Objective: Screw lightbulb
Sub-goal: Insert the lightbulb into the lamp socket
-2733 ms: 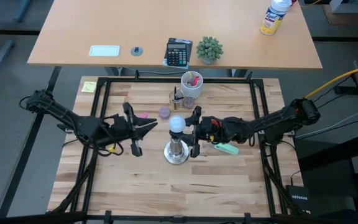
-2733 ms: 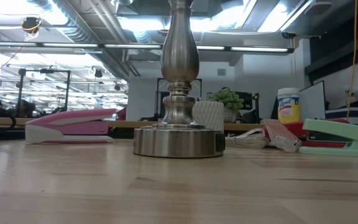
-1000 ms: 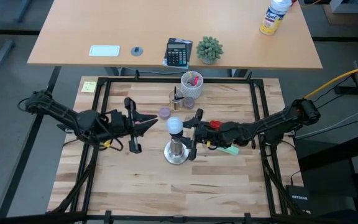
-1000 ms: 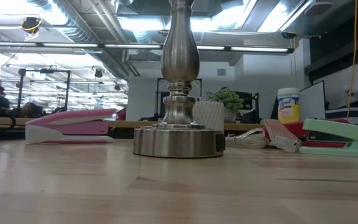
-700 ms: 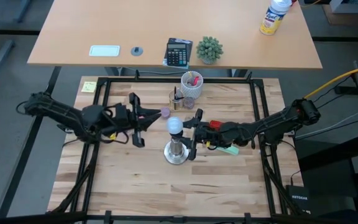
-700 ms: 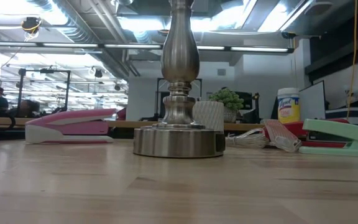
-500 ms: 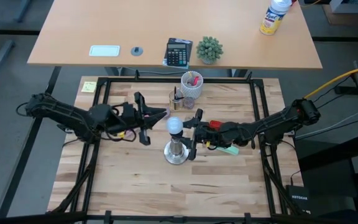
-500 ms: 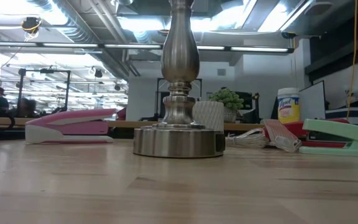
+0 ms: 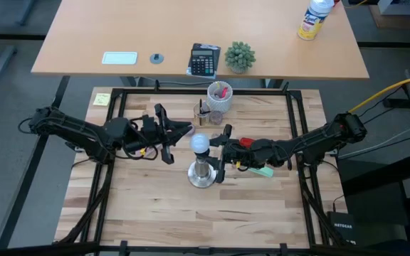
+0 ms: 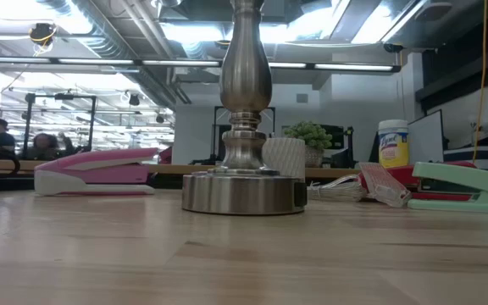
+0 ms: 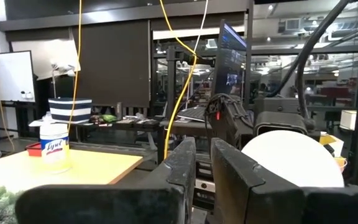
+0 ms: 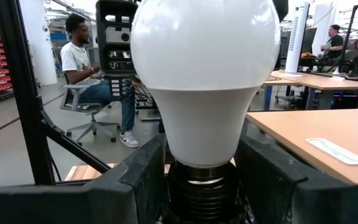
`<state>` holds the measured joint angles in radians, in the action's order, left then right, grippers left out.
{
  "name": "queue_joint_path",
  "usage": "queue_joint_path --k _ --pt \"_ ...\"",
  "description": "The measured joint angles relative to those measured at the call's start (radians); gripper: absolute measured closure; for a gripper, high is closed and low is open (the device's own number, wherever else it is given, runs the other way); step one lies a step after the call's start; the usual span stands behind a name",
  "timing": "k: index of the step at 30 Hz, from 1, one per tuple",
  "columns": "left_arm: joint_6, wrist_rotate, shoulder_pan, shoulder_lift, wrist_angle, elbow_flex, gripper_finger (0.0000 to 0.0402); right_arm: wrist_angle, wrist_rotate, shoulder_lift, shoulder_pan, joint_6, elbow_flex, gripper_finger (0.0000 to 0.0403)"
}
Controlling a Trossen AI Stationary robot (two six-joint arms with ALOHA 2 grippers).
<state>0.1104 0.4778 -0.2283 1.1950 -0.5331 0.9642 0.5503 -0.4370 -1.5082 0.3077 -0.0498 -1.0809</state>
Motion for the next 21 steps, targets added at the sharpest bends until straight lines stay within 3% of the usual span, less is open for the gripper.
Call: queue_joint_path --k 21 --pt "0.001 0.000 0.000 0.000 0.001 0.000 0.0357 -0.003 0.002 0.002 0.000 0.024 0.000 0.0210"
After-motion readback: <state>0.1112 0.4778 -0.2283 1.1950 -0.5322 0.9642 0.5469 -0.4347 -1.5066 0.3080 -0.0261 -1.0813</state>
